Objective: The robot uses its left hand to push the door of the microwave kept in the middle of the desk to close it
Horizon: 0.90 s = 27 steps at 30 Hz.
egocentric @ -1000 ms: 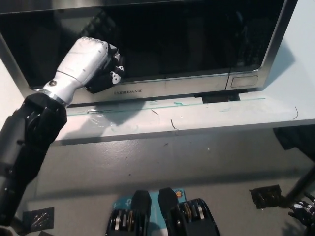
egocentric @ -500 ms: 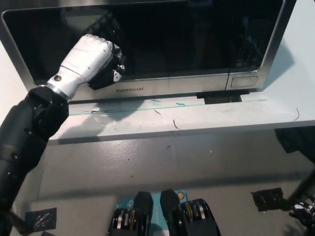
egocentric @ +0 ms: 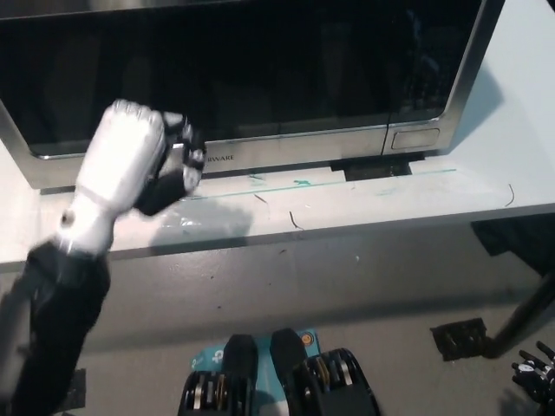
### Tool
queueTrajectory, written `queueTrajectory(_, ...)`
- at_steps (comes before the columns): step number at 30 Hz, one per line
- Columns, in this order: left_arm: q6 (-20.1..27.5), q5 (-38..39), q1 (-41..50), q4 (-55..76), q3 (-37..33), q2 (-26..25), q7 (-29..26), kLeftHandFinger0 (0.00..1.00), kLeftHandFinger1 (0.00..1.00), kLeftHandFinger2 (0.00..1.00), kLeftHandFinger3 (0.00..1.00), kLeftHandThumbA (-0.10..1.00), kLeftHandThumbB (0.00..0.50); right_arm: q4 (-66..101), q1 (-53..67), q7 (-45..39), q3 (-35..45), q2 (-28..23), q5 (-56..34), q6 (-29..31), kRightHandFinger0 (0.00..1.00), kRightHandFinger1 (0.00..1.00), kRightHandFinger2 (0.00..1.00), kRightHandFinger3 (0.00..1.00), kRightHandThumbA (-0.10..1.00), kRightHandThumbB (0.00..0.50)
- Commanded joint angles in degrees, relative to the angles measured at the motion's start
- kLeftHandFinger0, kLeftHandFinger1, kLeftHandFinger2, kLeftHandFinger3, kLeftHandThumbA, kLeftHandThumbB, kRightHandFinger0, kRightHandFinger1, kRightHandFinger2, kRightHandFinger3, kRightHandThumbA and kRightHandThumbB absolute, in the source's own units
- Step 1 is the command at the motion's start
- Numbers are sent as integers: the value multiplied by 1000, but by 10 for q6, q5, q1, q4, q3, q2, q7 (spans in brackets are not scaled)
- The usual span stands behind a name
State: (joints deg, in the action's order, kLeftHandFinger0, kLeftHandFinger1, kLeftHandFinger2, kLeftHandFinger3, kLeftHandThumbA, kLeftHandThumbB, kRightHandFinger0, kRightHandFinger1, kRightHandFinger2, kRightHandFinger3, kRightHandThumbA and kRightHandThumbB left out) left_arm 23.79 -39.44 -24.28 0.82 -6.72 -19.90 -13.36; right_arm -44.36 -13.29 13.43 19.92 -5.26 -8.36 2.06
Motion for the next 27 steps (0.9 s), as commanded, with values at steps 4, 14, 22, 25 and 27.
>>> queueTrajectory(4, 26, 123, 173, 187, 48, -5, -2, 0, 0, 0, 201, -100, 100, 13, -9, 1, 2, -8, -8, 16, 563, 537, 620, 775, -100, 0)
queueTrajectory(14, 31, 156, 299, 73, 67, 30, -56, 0, 12, 91, 234, -100, 25, 7, -15, -3, 4, -13, -12, 19, 583, 557, 631, 837, -100, 0)
queueTrajectory(22, 31, 177, 283, -81, 119, 72, -69, 0, 0, 95, 291, -100, 33, -6, -31, 3, 5, -19, -10, 18, 466, 485, 581, 835, -98, 0)
queueTrajectory(25, -25, 197, 273, -128, 142, 90, -54, 14, 0, 88, 302, -98, 33, -2, -34, 14, 1, -18, 0, 5, 507, 513, 590, 815, -62, 0)
queueTrajectory(27, -44, 195, 262, -163, 150, 94, -53, 43, 18, 103, 329, -63, 10, -3, -36, 12, 2, -19, -3, 10, 480, 482, 556, 801, -85, 0)
